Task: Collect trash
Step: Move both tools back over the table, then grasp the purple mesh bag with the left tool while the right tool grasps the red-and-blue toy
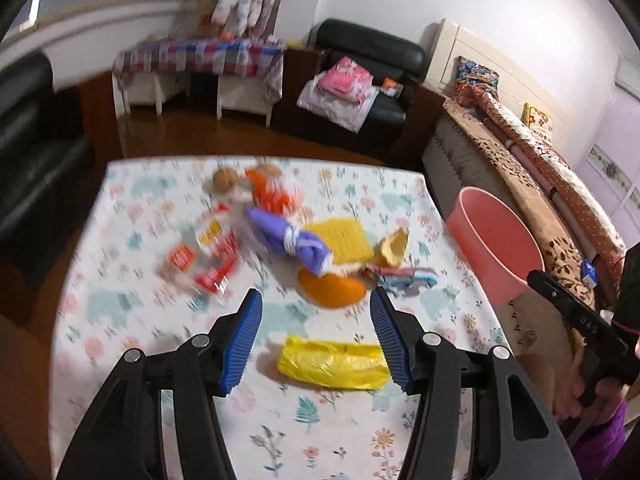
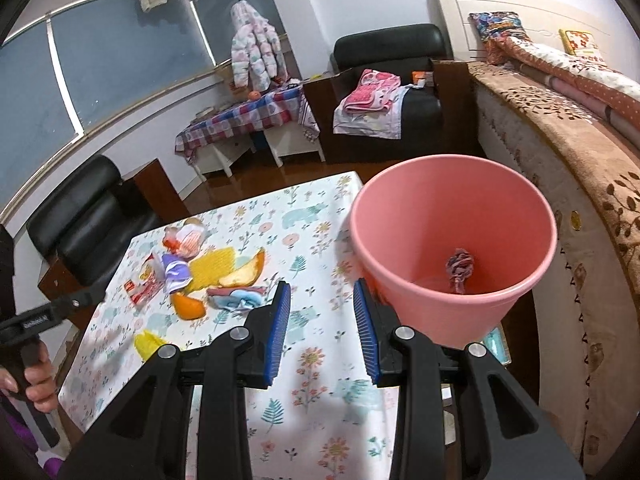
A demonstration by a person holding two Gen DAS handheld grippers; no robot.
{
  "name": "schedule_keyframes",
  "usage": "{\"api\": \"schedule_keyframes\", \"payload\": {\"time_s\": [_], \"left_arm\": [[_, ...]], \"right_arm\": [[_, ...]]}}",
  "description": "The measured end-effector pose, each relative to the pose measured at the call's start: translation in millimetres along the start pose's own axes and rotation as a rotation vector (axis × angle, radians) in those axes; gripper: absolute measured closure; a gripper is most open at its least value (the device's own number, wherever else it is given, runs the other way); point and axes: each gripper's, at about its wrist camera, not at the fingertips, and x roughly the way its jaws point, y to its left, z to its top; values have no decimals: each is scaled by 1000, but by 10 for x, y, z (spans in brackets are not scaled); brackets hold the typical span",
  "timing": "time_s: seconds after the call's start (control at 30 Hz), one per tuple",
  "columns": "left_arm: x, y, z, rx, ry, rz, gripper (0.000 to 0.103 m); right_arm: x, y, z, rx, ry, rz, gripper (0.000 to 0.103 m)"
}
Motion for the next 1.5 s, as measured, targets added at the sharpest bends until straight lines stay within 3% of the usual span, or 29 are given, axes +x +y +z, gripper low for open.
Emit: {"api": "schedule_keyframes", "payload": {"time_s": [0.13, 0.33, 0.67, 0.77, 0.83, 0.9, 0.97, 1.2, 1.5], "left_arm": [[208, -64, 2, -35, 35, -11, 48], [555, -71, 143, -106, 64, 34, 48], [959, 84, 395, -241, 92, 47, 48], [1057, 93, 423, -234, 112, 72, 48], [1117, 120, 425, -238, 131, 81, 53], [1167, 159, 427, -246, 148, 70, 64], [1180, 184, 423, -247, 154, 58, 79], [1048, 312, 414, -259, 133, 32, 82], [821, 339, 353, -223, 103, 0, 83]], "right_arm": [[66, 66, -34, -17, 20, 6, 70], [177, 94, -66, -21, 51, 21, 70], [449, 360, -64, -119, 115, 146, 70], [577, 469, -34, -157, 144, 175, 59], [656, 539, -4, -190, 158, 189, 56], [749, 617, 37, -243, 177, 195, 56], [838, 686, 67, -300, 199, 203, 55], [1170, 811, 138, -478, 281, 203, 55], [1360, 782, 130, -495, 341, 195, 55]]}}
